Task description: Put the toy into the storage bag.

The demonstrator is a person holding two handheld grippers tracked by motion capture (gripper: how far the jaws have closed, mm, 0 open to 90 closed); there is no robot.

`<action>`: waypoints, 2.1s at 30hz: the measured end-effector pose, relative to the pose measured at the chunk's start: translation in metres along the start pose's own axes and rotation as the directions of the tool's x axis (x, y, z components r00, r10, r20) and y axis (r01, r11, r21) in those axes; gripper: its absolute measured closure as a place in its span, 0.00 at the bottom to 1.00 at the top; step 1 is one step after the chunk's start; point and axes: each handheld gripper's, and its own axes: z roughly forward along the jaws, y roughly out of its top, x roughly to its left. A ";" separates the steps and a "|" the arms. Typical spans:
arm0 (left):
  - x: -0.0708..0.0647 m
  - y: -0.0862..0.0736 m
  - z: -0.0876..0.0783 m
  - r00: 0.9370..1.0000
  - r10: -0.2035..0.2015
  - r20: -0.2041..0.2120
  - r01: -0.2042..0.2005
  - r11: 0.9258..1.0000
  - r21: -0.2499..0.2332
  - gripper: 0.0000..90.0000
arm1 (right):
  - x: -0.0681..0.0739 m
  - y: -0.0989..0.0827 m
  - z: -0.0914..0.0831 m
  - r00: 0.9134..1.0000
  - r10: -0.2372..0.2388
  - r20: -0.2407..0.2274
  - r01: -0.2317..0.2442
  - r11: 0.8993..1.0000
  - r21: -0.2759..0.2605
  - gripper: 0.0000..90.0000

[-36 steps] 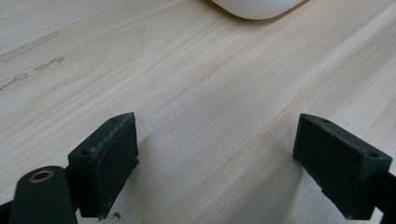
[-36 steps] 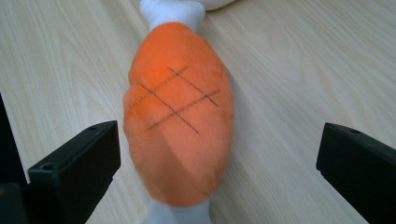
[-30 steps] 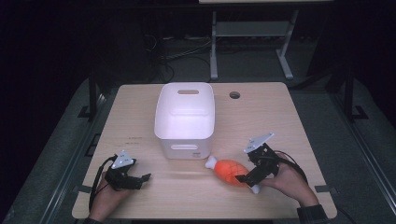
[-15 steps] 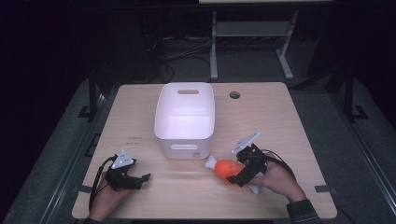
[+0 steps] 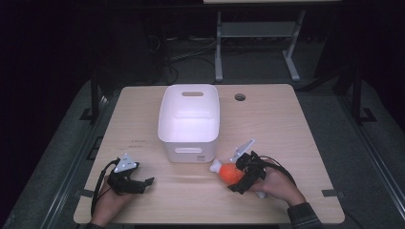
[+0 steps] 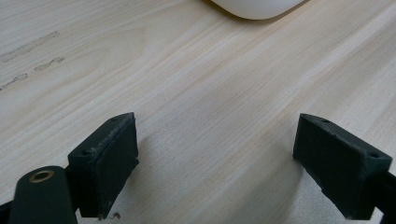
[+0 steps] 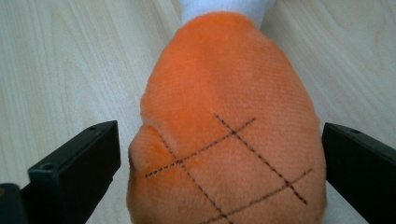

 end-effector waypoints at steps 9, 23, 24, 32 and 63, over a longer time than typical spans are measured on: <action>0.000 0.000 0.000 1.000 0.000 0.000 0.000 1.000 0.000 0.14 | 0.000 -0.001 0.000 1.000 -0.005 -0.003 0.005 1.000 0.011 0.07; 0.000 0.000 0.000 1.000 0.001 0.000 -0.001 1.000 0.001 0.14 | 0.001 -0.003 -0.007 1.000 -0.009 -0.006 0.009 1.000 0.003 0.24; 0.000 0.000 0.000 1.000 0.000 0.000 0.000 1.000 0.000 0.14 | 0.002 -0.004 -0.008 1.000 -0.011 -0.007 0.011 1.000 0.005 0.26; 0.000 0.000 0.000 1.000 0.001 0.000 -0.001 1.000 0.000 0.14 | 0.002 -0.007 -0.015 1.000 -0.004 -0.002 0.004 1.000 0.004 0.26; 0.000 0.000 0.000 1.000 0.004 0.000 -0.004 1.000 0.000 0.14 | -0.010 -0.028 -0.057 0.997 0.065 0.047 -0.062 0.997 -0.055 0.27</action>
